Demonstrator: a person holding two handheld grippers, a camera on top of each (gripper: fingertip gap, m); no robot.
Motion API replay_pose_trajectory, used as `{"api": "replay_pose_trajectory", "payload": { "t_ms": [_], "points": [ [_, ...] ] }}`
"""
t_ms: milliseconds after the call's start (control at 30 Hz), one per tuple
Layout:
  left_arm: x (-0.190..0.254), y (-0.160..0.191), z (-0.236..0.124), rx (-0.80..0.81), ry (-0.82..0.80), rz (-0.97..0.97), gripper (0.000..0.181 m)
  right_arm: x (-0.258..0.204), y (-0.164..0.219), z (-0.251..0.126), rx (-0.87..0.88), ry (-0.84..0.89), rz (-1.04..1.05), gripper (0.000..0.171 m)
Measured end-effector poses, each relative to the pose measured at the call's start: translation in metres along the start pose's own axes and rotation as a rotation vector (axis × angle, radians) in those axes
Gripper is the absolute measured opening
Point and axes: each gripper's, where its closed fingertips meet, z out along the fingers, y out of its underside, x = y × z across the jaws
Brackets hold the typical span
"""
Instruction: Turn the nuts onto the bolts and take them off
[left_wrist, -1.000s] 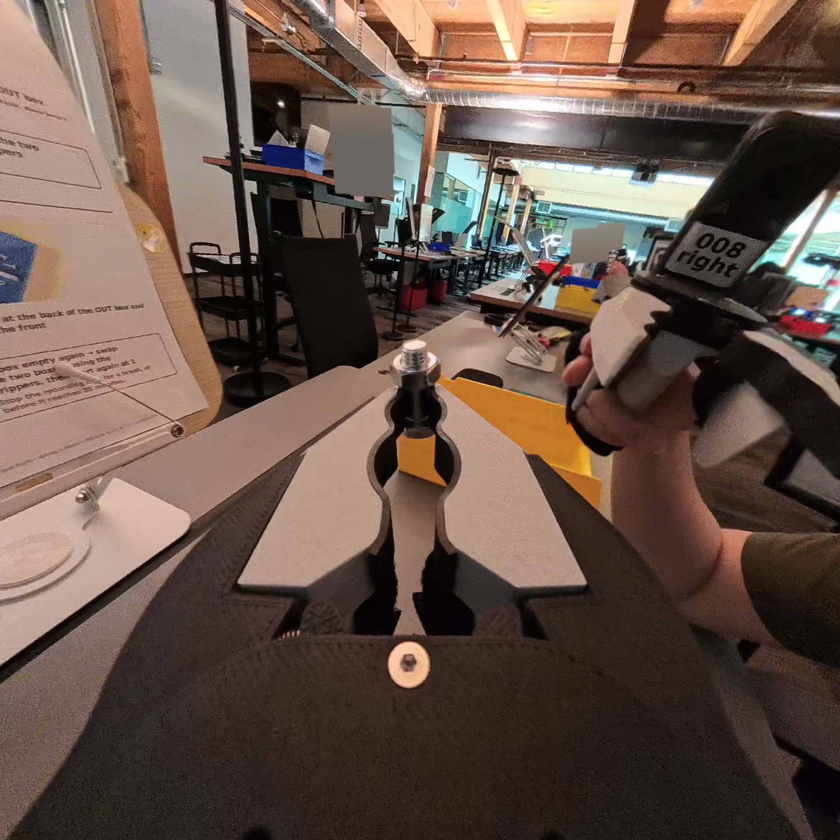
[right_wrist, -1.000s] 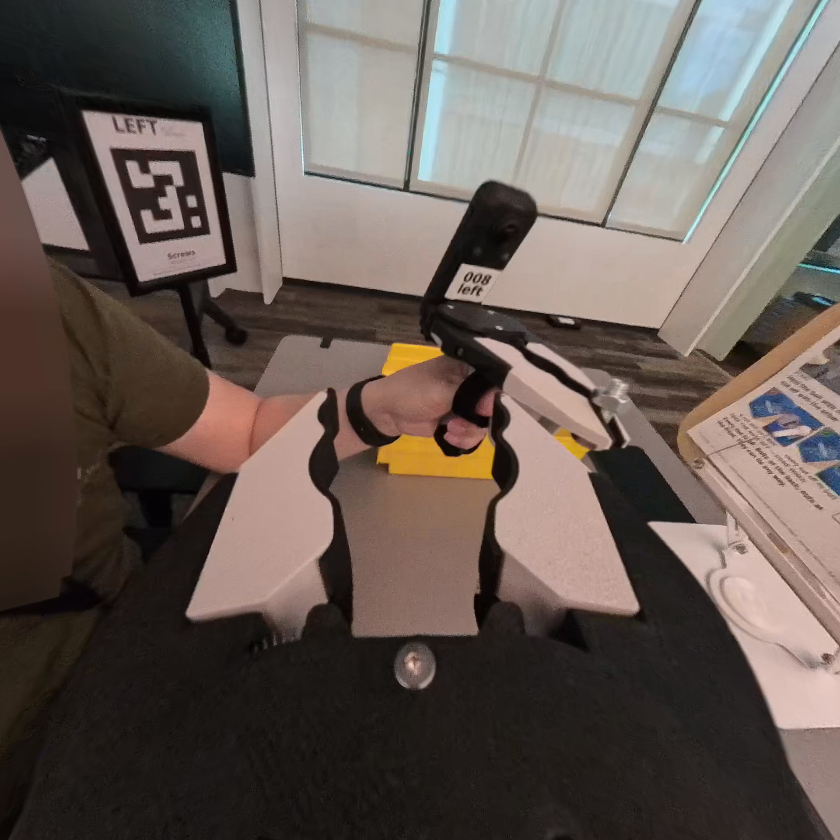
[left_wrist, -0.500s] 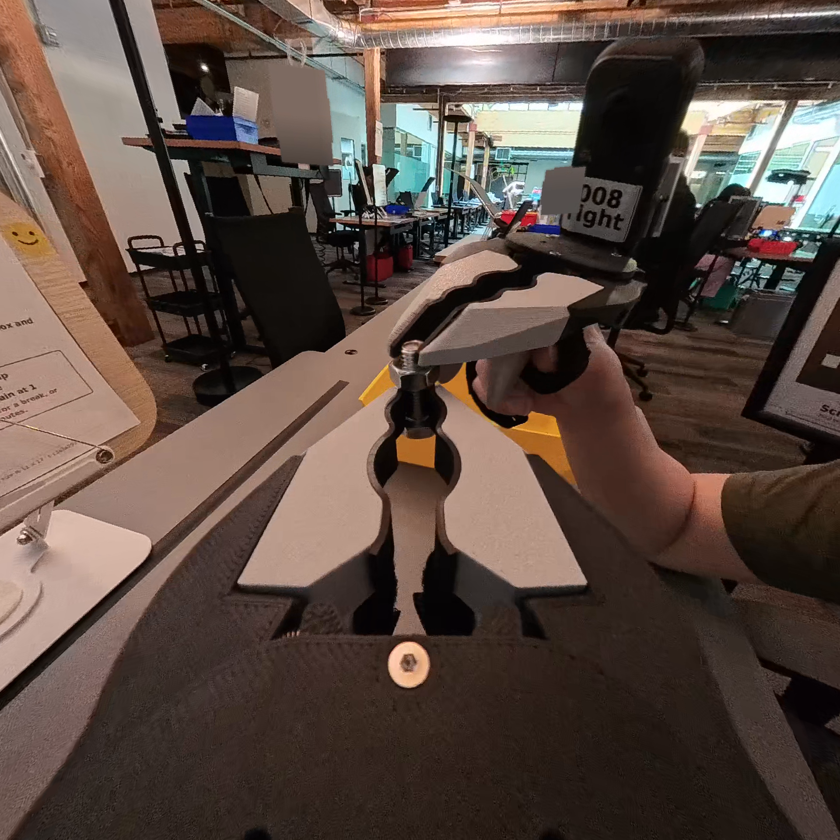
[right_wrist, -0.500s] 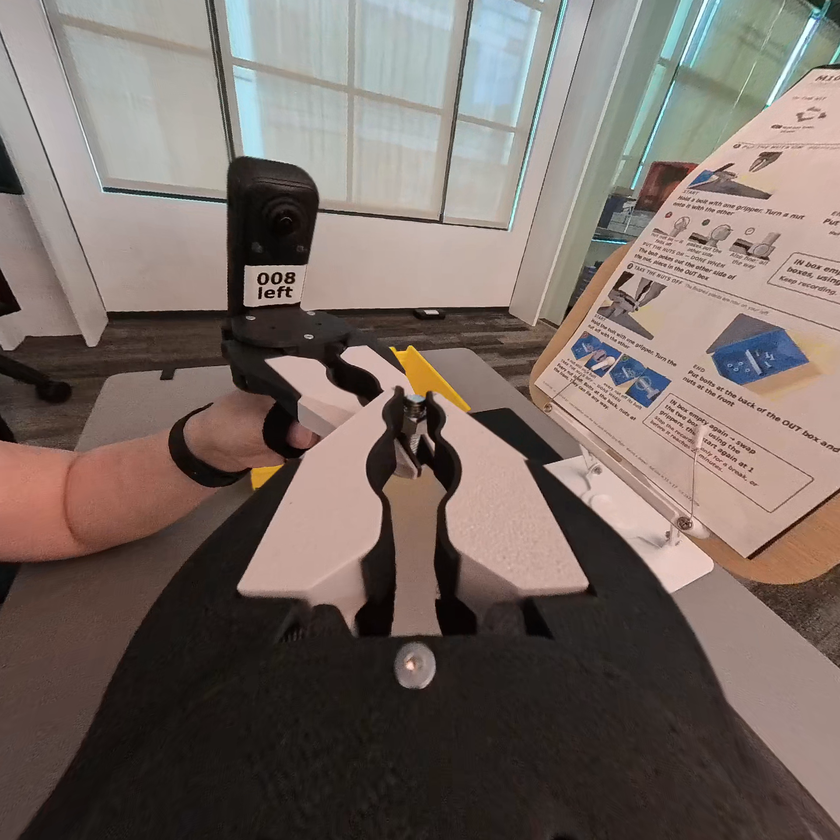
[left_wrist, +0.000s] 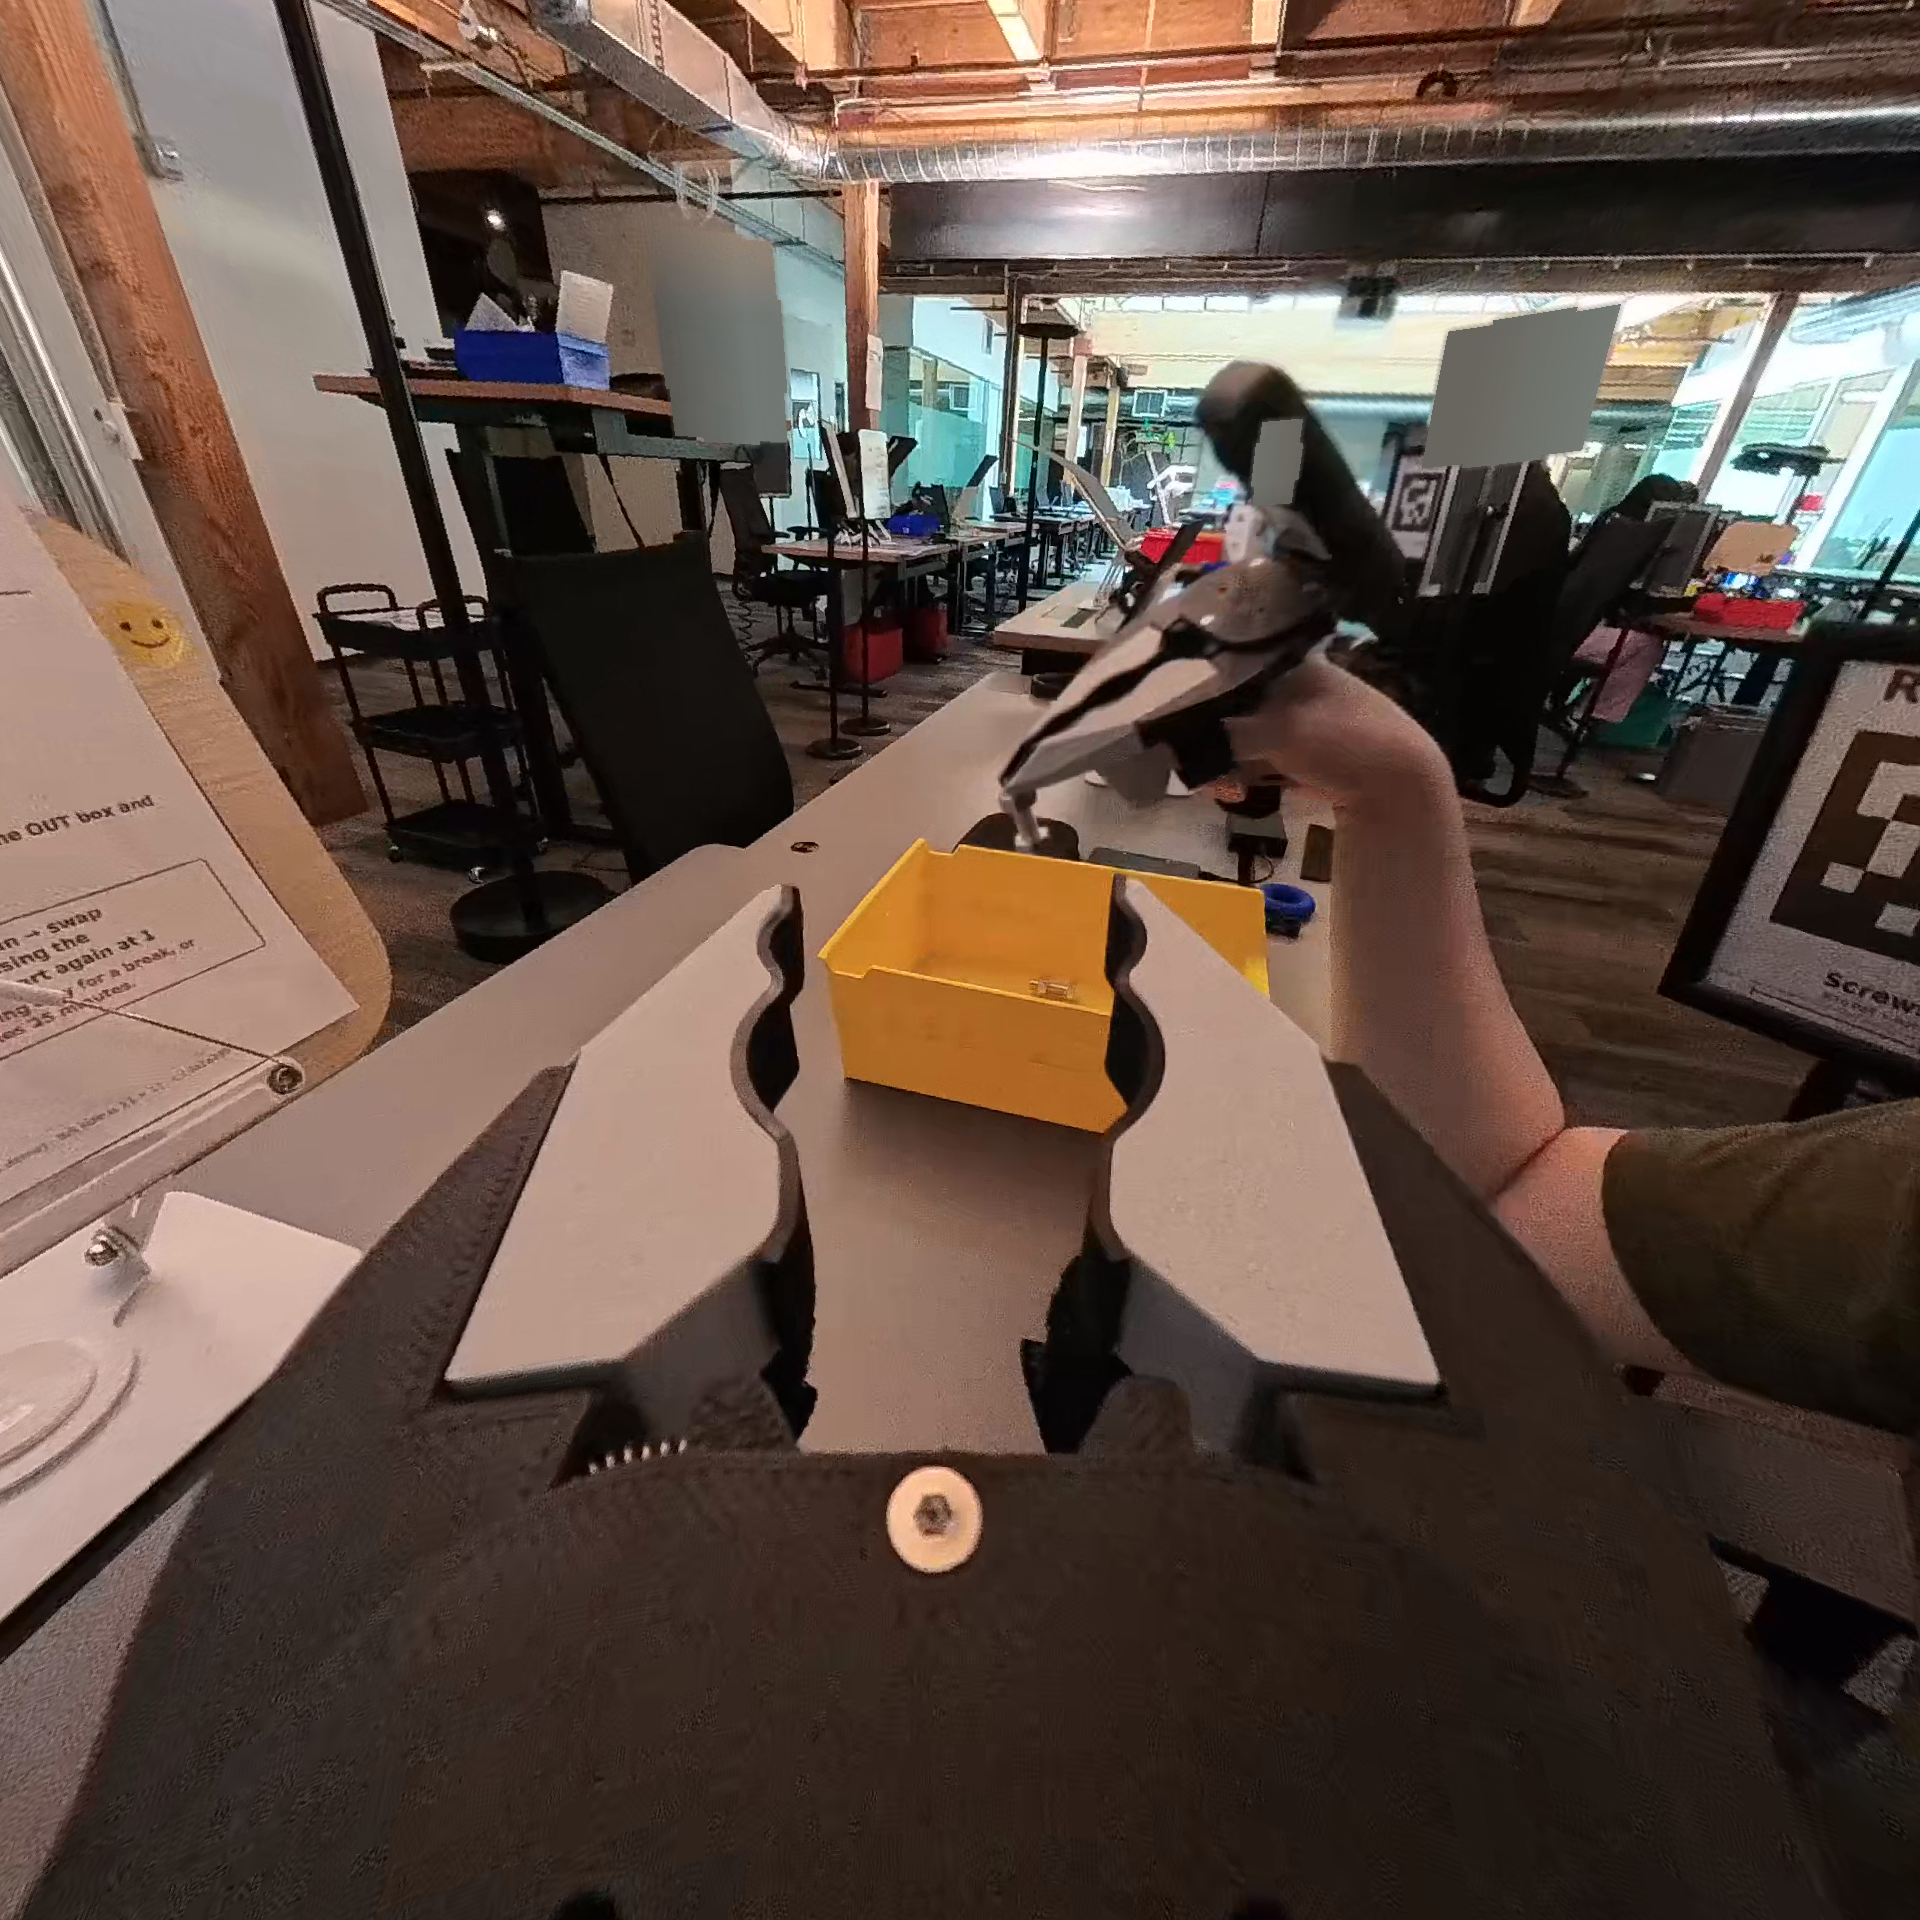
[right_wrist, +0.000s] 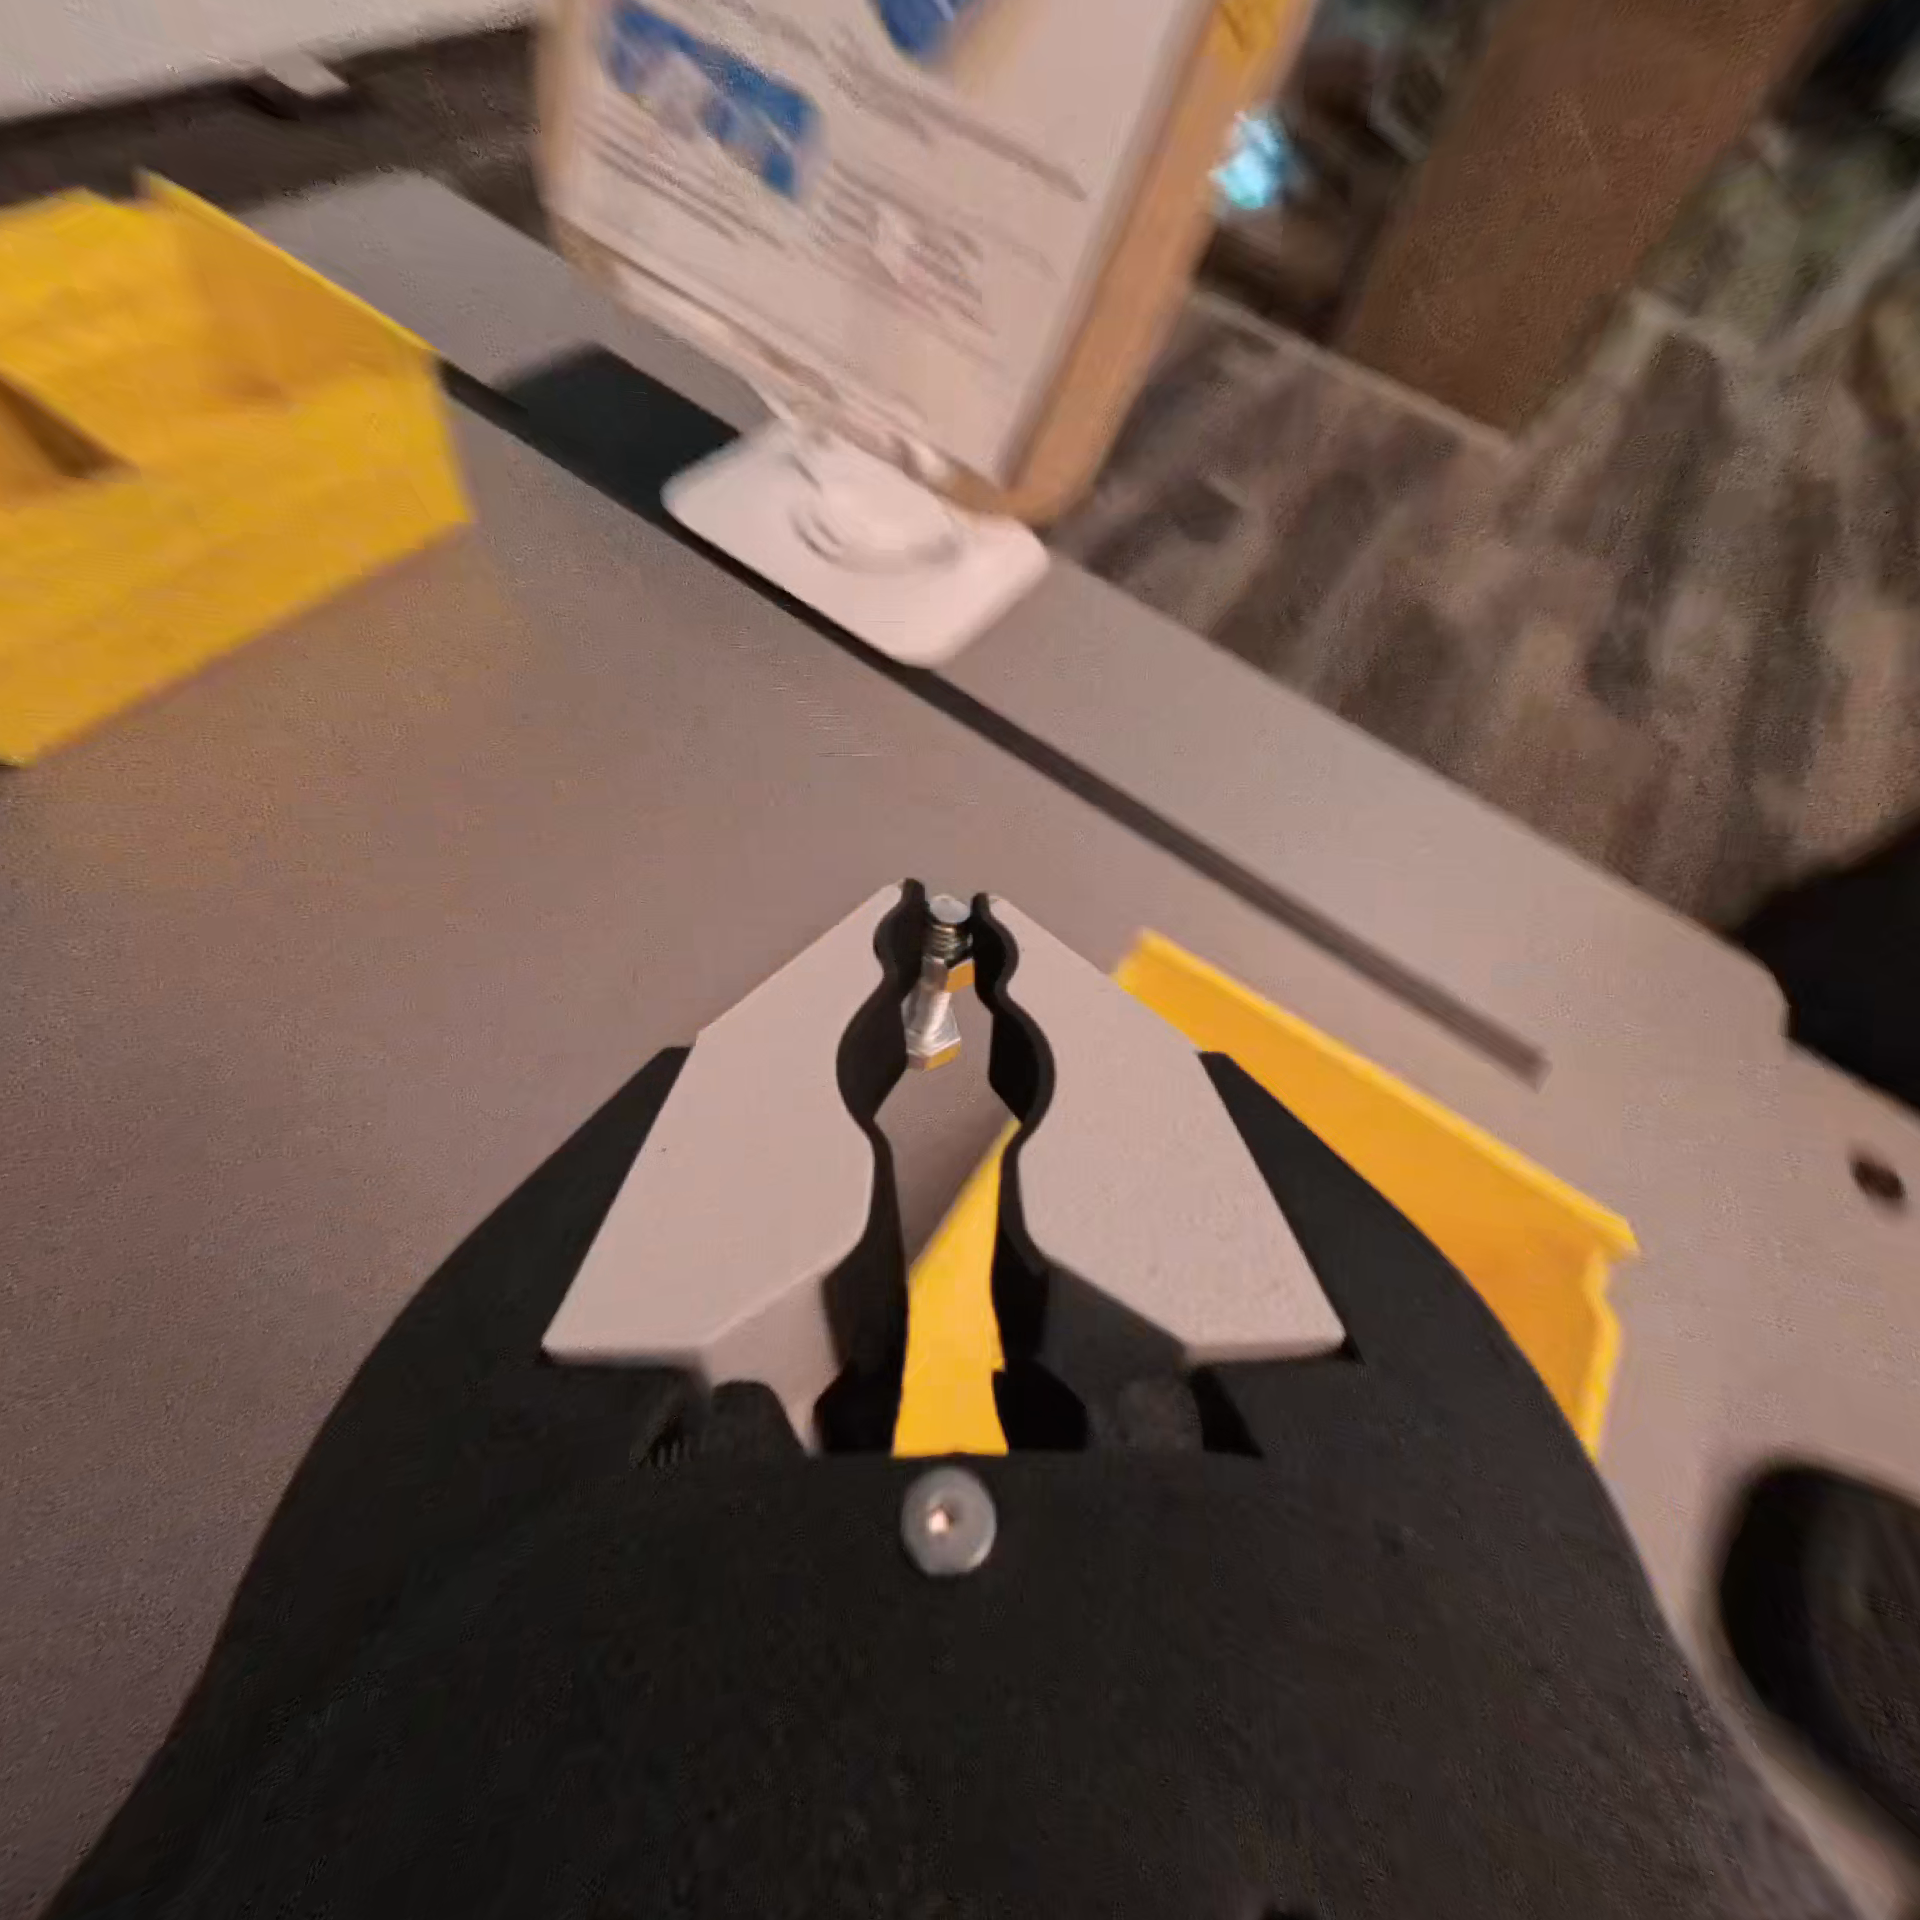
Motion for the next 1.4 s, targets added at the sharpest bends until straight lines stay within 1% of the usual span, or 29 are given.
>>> {"api": "replay_pose_trajectory", "payload": {
  "t_ms": [67, 100, 167, 233, 300, 367, 467, 600, 700, 733, 800, 867, 933, 967, 1000, 1067, 1100, 1133, 1167, 1233, 1300, 1367, 1400],
  "points": [
    [0.003, -0.001, -0.002, -0.018, 0.005, 0.009, 0.056, 0.059, 0.07, -0.003, -0.241, 0.147, 0.171, 0.007],
    [0.004, -0.001, -0.003, -0.029, 0.008, 0.009, 0.056, 0.077, 0.108, -0.004, -0.373, 0.179, 0.254, 0.007],
    [0.007, 0.0, -0.004, -0.048, 0.02, 0.006, 0.056, 0.092, 0.17, 0.003, -0.581, 0.148, 0.331, 0.008],
    [0.009, 0.003, -0.005, -0.071, 0.028, 0.002, 0.056, 0.09, 0.208, 0.016, -0.697, 0.057, 0.392, 0.008],
    [0.009, 0.005, -0.006, -0.093, 0.026, 0.0, 0.056, 0.082, 0.226, 0.028, -0.743, -0.034, 0.412, 0.008],
    [0.008, 0.007, -0.007, -0.106, 0.023, 0.004, 0.056, 0.08, 0.235, 0.039, -0.759, -0.082, 0.404, 0.008],
    [0.005, 0.008, -0.008, -0.118, 0.015, -0.001, 0.056, 0.076, 0.251, 0.046, -0.827, -0.117, 0.411, 0.008],
    [-0.001, 0.01, -0.011, -0.127, 0.007, -0.018, 0.057, 0.081, 0.253, 0.052, -0.825, -0.115, 0.417, 0.01],
    [-0.007, 0.004, -0.019, -0.118, -0.017, -0.019, 0.059, 0.091, 0.229, 0.047, -0.73, -0.049, 0.427, 0.021],
    [-0.01, 0.0, -0.024, -0.108, -0.034, -0.014, 0.058, 0.096, 0.217, 0.042, -0.692, -0.01, 0.415, 0.025],
    [-0.019, -0.007, -0.04, -0.107, -0.081, 0.012, 0.056, 0.108, 0.184, 0.031, -0.586, 0.1, 0.352, 0.025],
    [-0.029, -0.008, -0.064, -0.159, -0.151, 0.05, 0.056, 0.114, 0.131, 0.019, -0.405, 0.205, 0.224, 0.031],
    [-0.043, 0.001, -0.096, -0.271, -0.256, 0.07, 0.058, 0.11, 0.062, 0.003, -0.156, 0.313, 0.052, 0.036],
    [-0.05, 0.008, -0.116, -0.33, -0.32, 0.069, 0.058, 0.099, 0.024, -0.006, -0.007, 0.343, -0.044, 0.04],
    [-0.054, 0.015, -0.134, -0.384, -0.369, 0.053, 0.055, 0.077, -0.014, -0.015, 0.153, 0.335, -0.147, 0.04],
    [-0.054, 0.028, -0.167, -0.473, -0.428, 0.01, 0.046, 0.009, -0.08, -0.04, 0.504, 0.218, -0.36, 0.04],
    [-0.055, 0.036, -0.183, -0.52, -0.459, -0.004, 0.044, -0.027, -0.101, -0.056, 0.66, 0.139, -0.429, 0.04],
    [-0.056, 0.046, -0.198, -0.582, -0.489, -0.017, 0.043, -0.061, -0.115, -0.07, 0.775, 0.048, -0.478, 0.04],
    [-0.057, 0.06, -0.214, -0.664, -0.52, -0.031, 0.041, -0.088, -0.123, -0.08, 0.847, -0.039, -0.499, 0.04],
    [-0.066, 0.094, -0.251, -0.875, -0.605, -0.062, 0.039, -0.129, -0.126, -0.087, 0.869, -0.183, -0.514, 0.04],
    [-0.073, 0.13, -0.289, -1.093, -0.67, -0.14, 0.039, -0.149, -0.125, -0.083, 0.843, -0.221, -0.543, 0.039],
    [-0.077, 0.162, -0.321, -1.293, -0.707, -0.253, 0.038, -0.154, -0.125, -0.073, 0.807, -0.191, -0.56, 0.04],
    [-0.08, 0.174, -0.333, -1.363, -0.731, -0.307, 0.036, -0.155, -0.124, -0.067, 0.787, -0.18, -0.567, 0.039]
  ]
}}
